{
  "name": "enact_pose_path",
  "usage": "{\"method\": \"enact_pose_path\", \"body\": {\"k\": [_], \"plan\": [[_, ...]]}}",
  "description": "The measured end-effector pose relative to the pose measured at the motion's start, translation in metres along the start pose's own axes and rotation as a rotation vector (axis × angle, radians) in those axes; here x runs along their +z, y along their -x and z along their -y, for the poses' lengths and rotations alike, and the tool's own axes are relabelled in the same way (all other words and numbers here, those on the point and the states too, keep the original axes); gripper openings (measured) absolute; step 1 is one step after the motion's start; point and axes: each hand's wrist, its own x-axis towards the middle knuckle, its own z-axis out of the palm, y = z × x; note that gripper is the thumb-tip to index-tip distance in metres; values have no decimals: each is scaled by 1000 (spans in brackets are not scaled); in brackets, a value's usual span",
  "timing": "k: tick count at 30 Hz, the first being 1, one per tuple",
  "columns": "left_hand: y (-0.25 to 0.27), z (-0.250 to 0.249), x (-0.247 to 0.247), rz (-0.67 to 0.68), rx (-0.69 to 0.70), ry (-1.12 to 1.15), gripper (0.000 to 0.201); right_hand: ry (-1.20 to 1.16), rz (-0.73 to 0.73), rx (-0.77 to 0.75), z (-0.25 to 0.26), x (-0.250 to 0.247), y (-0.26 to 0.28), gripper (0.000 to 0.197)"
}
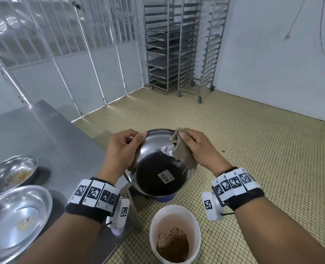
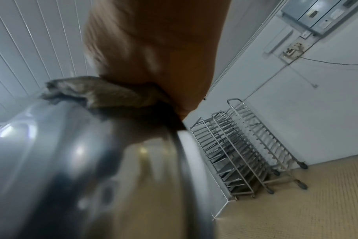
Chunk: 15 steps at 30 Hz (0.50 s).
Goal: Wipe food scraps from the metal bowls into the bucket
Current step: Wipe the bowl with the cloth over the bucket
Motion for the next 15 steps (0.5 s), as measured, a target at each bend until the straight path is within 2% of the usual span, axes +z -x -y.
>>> {"method": "enact_pose_path", "body": {"k": [5,7,9,11,13,15], "plan": [[3,-8,11,112,14,-52,25,264,19,-24,6,-1,-15,39],[-3,-12,9,62,10,-19,25,193,-17,-36,4,-3,-16,37],[-7,-12,6,-49,-45,83,25,-67,-101,19,0,-4,-8,29],[-7,-9,4,-114,-101,155,26,-232,-174,79,-3,-5,-2,31],[-5,-7,7,-82,-91,98,25,-199,-182,93,-6,-7,0,33],[-3,-9,13,-18,-31,-15,24,-47,-118,27,-1,-8,-5,30]]}}
